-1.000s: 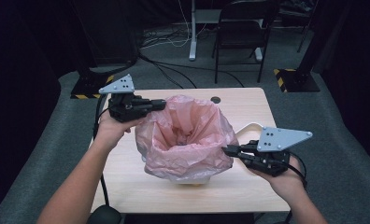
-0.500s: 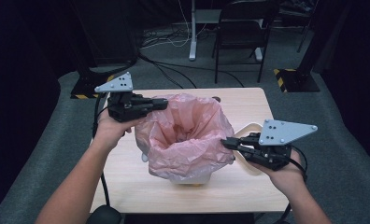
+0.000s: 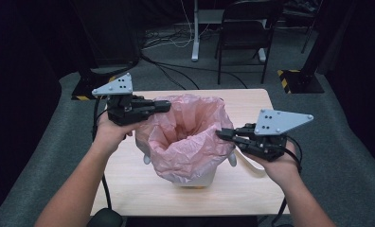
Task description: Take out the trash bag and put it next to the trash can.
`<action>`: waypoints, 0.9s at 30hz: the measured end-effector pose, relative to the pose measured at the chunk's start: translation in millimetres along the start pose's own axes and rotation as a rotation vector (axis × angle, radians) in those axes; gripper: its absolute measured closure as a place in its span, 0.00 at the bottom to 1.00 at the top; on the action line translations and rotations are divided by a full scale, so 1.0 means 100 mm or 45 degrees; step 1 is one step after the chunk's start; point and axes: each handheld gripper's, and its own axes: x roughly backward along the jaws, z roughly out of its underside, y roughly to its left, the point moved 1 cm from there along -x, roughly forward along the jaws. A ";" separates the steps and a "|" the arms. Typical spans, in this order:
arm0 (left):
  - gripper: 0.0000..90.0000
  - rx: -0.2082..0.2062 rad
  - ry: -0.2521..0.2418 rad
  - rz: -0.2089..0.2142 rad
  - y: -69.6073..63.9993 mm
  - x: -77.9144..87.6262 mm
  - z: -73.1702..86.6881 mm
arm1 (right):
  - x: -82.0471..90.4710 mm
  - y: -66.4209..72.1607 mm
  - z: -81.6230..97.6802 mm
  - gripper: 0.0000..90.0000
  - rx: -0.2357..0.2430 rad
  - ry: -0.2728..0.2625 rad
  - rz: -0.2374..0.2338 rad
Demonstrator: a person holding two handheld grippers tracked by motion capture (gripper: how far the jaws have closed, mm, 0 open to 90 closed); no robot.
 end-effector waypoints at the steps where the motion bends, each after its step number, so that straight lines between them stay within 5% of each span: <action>1: 0.98 -0.005 -0.004 0.002 -0.01 0.01 -0.01 | -0.01 -0.01 -0.01 1.00 -0.001 -0.003 -0.001; 15: 0.98 -0.038 0.008 0.000 -0.15 0.04 -0.05 | -0.20 -0.05 -0.08 1.00 0.011 -0.025 -0.036; 27: 0.98 -0.007 -0.007 0.035 -0.21 -0.02 0.01 | -0.43 -0.14 -0.11 1.00 0.014 -0.007 -0.059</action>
